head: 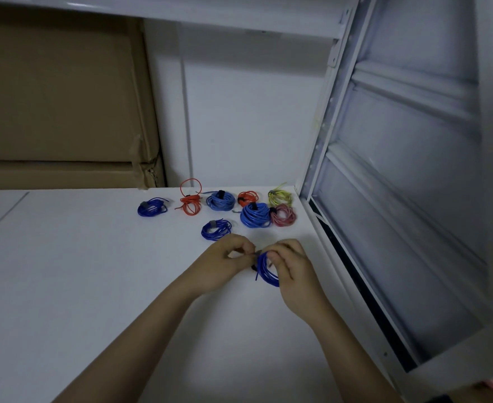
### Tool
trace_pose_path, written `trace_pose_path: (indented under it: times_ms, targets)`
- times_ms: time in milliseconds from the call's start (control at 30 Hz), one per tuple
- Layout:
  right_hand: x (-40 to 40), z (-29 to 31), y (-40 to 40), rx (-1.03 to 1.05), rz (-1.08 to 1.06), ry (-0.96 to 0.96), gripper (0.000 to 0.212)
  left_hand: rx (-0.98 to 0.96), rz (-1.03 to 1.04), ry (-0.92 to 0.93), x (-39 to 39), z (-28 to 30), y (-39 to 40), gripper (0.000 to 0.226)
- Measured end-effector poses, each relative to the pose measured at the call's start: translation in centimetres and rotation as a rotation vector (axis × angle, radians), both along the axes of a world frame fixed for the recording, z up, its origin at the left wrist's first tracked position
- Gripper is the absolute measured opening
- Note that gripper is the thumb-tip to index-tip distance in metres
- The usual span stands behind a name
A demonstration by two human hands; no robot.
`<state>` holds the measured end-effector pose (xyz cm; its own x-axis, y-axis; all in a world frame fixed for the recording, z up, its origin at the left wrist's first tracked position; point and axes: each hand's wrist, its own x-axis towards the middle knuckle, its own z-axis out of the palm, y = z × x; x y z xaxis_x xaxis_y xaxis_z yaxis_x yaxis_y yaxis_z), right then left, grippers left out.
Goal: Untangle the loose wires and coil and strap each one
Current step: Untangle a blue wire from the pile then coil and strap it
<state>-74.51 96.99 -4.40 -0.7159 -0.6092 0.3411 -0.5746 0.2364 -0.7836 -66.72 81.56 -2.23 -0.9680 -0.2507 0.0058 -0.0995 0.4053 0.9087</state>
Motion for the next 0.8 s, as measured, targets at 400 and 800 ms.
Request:
trace_pose_path:
  times_ms: [400, 800]
  targets:
    - [0.8, 1.3, 0.2, -0.014, 0.109, -0.204, 0.022, 0.232, 0.115, 0.104, -0.2, 1.8, 0.7, 0.012]
    - [1.7, 2.0, -0.1, -0.245, 0.076, -0.282, 0.033, 0.556, 0.087, 0.11, 0.8, 2.3, 1.0, 0.016]
